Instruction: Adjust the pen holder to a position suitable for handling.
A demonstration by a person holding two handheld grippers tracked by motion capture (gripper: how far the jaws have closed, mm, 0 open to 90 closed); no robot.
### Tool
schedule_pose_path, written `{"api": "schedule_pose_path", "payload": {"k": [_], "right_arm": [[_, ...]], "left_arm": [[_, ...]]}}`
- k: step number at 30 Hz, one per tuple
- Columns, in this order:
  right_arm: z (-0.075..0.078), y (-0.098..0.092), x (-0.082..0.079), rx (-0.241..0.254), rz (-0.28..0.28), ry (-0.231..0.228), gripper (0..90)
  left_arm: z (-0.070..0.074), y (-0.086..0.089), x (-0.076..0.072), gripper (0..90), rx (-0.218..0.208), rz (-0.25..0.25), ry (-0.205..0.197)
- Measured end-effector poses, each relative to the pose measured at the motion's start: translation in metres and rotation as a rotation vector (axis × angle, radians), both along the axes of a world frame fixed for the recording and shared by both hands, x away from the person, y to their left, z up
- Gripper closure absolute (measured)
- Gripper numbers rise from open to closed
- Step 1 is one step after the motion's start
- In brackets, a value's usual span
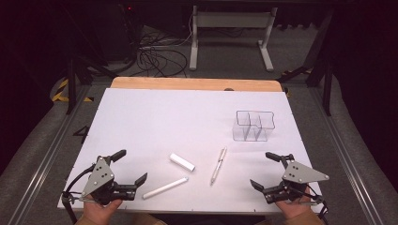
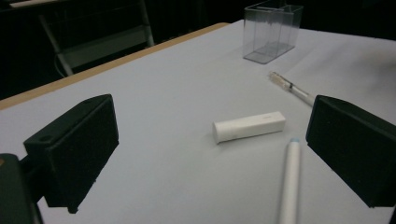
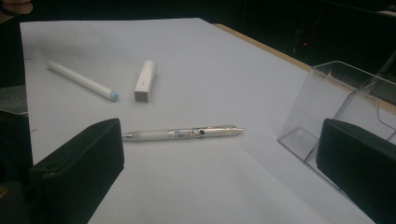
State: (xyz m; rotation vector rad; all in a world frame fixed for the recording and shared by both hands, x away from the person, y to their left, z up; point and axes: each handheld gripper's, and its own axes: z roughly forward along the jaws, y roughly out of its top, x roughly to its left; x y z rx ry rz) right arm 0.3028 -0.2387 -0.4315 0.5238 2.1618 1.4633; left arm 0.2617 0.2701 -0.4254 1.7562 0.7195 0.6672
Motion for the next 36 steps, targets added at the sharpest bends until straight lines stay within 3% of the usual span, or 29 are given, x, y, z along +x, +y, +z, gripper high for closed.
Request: {"api": "schedule_pose_path", "payload": {"k": [7,11,18,24,28,31,36], "right_arm": [[0.0001,0.0000,-0.0006,-0.002,0.004,-0.002,2.1],[-0.0002,0.0012,-0.0011,-0.014,0.006,-0.003,2.8],[0.0000,0.0027,-0.0012,-0.026,0.001,-0.005,3.2],[0.0007,0.0042,-0.0013,-0.036,0.000,-0.003,3.0],[0.0007,0.0043,-0.0007,-0.034,-0.002,0.002,3.1],[0.0014,0.0041,-0.0005,-0.033,0.000,0.004,3.1],[0.0027,0.0046,0.0026,-0.036,-0.004,0.016,3.1]], "left_arm": [[0.0004,-0.0024,-0.0013,2.8,0.026,0.026,-0.016],[0.0001,-0.0040,-0.0023,2.8,0.064,0.056,-0.035],[0.0011,-0.0005,-0.0029,3.3,0.036,0.040,-0.029],[0.0011,-0.0028,-0.0026,10.6,0.059,0.016,-0.034],[0.0009,-0.0029,-0.0024,11.7,0.054,0.001,-0.046],[-0.0004,-0.0036,-0.0020,10.4,0.060,0.018,-0.055],[-0.0009,-0.0033,-0.0014,10.0,0.053,0.008,-0.037]]}}
